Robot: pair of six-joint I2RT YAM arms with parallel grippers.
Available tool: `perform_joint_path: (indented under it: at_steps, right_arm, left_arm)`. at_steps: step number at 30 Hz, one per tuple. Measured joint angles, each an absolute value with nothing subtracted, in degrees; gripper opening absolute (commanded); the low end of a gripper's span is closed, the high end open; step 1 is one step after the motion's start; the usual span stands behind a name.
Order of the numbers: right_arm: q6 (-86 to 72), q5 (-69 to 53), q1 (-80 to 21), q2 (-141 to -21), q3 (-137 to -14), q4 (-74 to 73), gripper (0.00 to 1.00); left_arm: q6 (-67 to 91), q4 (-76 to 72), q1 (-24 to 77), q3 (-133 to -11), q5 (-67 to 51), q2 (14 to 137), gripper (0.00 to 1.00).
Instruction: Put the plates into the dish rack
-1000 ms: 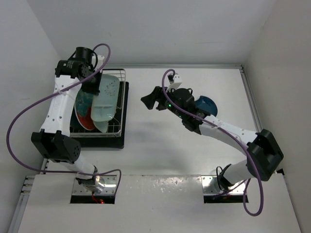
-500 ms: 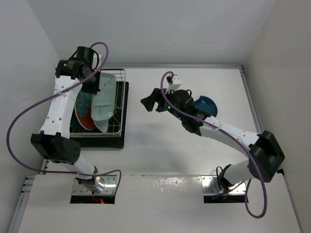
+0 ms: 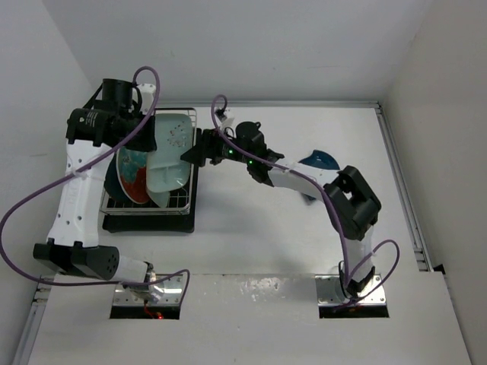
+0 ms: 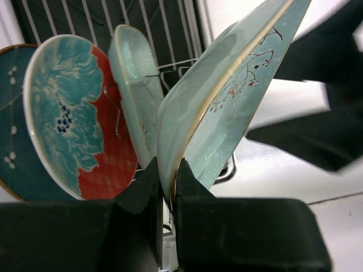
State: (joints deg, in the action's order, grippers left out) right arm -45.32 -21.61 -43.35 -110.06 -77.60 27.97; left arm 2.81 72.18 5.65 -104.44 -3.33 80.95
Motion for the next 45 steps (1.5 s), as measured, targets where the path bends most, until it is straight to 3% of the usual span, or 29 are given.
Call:
perform_joint_path:
  at_steps: [3,4,7,8,9,11,15,19,21,27,37,40,41,45]
  right_arm:
    - [-48.2,-24.5,-42.7,-113.3,-77.6,32.1,0.58]
    - [-49.7,-25.6,-42.4,-114.4,-77.7,33.9,0.41]
    - [-53.6,-29.1,-42.1,-116.5,-77.8,40.2,0.19]
    - [-54.9,-29.9,-42.2,-117.0,-77.8,42.5,0.04]
    - [-55.5,-30.5,-42.2,-117.5,-77.8,44.4,0.0]
    - [-56.2,-32.4,-42.0,-118.8,-77.4,48.1,0.0]
    - [-59.2,-33.6,-41.7,-120.4,-75.7,52.8,0.0]
    - [-64.9,-33.6,-41.4,-122.1,-75.2,58.2,0.0]
    - [-67.3,-33.4,-40.8,-122.9,-75.2,60.6,0.0]
    - [-70.8,-31.9,-38.5,-123.6,-75.1,64.6,0.0]
    - [-72.2,-31.7,-39.2,-124.0,-75.1,66.0,0.0]
    - [-72.4,-31.6,-39.4,-124.5,-75.1,66.0,0.0]
    - [-72.4,-31.6,-39.5,-124.7,-75.1,65.9,0.0]
    - [-72.7,-31.6,-39.9,-125.2,-75.2,65.9,0.0]
  left_arm:
    - [2.1,72.2,5.6,-103.6,-6.1,79.7,0.0]
    - [1.9,72.2,5.5,-103.2,-7.2,79.5,0.0]
    - [0.4,71.0,5.0,-101.4,-8.2,79.4,0.0]
    - [0.0,70.7,4.7,-100.8,-8.7,79.4,0.0]
    - [-0.5,70.5,4.6,-100.3,-9.1,79.4,0.0]
    - [-1.0,69.7,4.0,-99.2,-10.2,79.1,0.0]
    - [-3.2,68.6,3.3,-96.9,-12.1,78.9,0.34]
    - [-6.2,67.3,2.7,-95.9,-15.0,78.5,0.46]
    - [-7.2,67.3,2.3,-95.6,-16.3,77.8,0.46]
    - [-8.4,67.7,1.6,-95.4,-16.0,74.9,0.29]
    - [-5.5,63.8,1.0,-91.0,-13.6,74.3,0.37]
    - [-4.6,62.7,1.0,-90.5,-13.5,74.3,0.29]
    - [-4.4,62.2,1.0,-90.5,-13.5,74.3,0.22]
    - [-4.0,60.9,1.0,-90.1,-13.5,74.3,0.07]
